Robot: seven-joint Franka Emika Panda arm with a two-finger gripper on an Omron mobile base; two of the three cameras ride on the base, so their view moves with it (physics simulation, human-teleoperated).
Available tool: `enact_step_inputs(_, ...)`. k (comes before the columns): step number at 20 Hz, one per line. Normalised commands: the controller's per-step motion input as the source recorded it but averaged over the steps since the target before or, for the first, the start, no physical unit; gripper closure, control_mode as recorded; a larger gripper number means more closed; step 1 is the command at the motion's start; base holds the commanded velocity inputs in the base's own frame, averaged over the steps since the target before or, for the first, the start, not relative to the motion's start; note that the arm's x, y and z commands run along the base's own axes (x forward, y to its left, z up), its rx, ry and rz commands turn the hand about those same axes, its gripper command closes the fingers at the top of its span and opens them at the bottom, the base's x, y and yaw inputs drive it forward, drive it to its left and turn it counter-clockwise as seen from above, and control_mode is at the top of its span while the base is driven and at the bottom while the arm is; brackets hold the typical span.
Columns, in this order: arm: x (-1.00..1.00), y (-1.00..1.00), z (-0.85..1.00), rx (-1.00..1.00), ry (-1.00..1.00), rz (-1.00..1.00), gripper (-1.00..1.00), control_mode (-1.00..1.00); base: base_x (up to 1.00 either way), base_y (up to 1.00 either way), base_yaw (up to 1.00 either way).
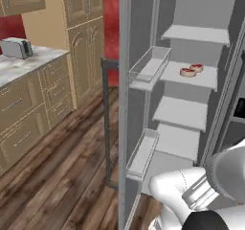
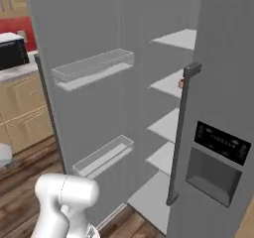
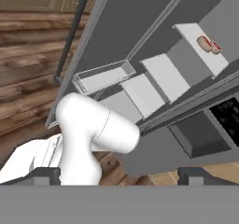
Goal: Place the steak on the counter behind the older steak on the same shelf of the fridge to maintain FIFO order. Close the fridge door when finished.
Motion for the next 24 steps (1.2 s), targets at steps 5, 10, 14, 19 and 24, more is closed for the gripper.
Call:
enact_step_inputs(5, 0.00, 0.00, 0.00, 0.00, 0.00, 0.00, -1.00, 1.00, -0.10, -0.57, 0.76)
enact_step_inputs(10, 0.00, 0.00, 0.00, 0.00, 0.00, 0.00, -1.00, 1.00, -0.48, -0.11, 0.86)
enact_step_inputs(14, 0.00, 0.00, 0.00, 0.00, 0.00, 0.00, -1.00, 1.00, -0.21, 0.42, 0.87)
enact_step_inputs(19, 0.00, 0.00, 0.00, 0.00, 0.00, 0.00, -1.00, 1.00, 0.03, 0.51, 0.84)
enact_step_inputs(24, 0.00, 0.00, 0.00, 0.00, 0.00, 0.00, -1.00, 1.00, 0.54, 0.59, 0.65)
